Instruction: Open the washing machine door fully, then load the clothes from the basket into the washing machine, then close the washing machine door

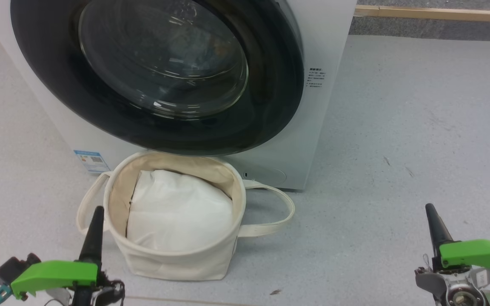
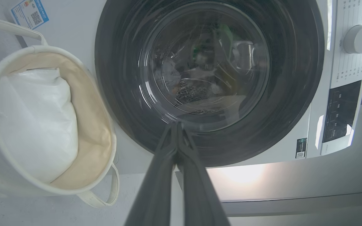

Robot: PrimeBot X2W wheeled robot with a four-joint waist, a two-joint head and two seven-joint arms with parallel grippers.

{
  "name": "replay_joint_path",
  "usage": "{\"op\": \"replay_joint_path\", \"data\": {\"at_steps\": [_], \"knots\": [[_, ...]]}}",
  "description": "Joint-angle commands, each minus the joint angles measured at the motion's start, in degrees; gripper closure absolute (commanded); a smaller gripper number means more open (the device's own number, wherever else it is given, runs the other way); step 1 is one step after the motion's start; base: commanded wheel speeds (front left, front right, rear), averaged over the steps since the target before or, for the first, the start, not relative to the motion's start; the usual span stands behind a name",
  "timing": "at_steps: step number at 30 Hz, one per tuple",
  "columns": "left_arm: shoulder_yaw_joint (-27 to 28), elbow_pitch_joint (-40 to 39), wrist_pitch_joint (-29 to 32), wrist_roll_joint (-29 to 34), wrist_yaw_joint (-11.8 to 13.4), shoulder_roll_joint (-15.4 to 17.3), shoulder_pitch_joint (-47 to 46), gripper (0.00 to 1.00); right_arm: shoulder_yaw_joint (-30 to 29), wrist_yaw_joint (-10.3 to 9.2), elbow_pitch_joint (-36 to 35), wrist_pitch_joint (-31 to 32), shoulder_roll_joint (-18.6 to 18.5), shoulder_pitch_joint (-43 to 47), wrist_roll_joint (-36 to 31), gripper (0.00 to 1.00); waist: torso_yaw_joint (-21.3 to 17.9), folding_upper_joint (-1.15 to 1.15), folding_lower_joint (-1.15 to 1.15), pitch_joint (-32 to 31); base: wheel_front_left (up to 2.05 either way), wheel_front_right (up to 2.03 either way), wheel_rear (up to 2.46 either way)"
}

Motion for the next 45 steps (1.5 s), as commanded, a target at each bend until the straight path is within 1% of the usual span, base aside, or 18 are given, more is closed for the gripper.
{"op": "replay_joint_path", "data": {"at_steps": [1, 29, 45], "knots": [[2.3, -2.74, 0.47, -1.34, 0.35, 0.29, -1.23, 1.0, 0.41, 0.0, -1.65, 0.6, 0.04, -2.56, 1.93, 1.0, -0.03, 0.0, 0.0, -0.02, 0.0, 0.0, 0.0], [5.65, -7.19, 4.49, -13.41, 1.44, -2.93, 0.69, 1.0, -0.77, 0.0, -0.7, 4.14, 0.46, -2.82, 19.06, 1.0, -0.52, 0.0, 0.0, -0.38, 0.0, 0.0, 0.0], [5.65, -7.2, 4.49, -13.41, 1.44, -2.93, 0.69, 1.0, -0.01, 0.0, -0.76, 3.57, -0.07, -2.76, 19.73, 1.0, -0.52, 0.0, 0.0, -0.38, 0.0, 0.0, 0.0]]}}
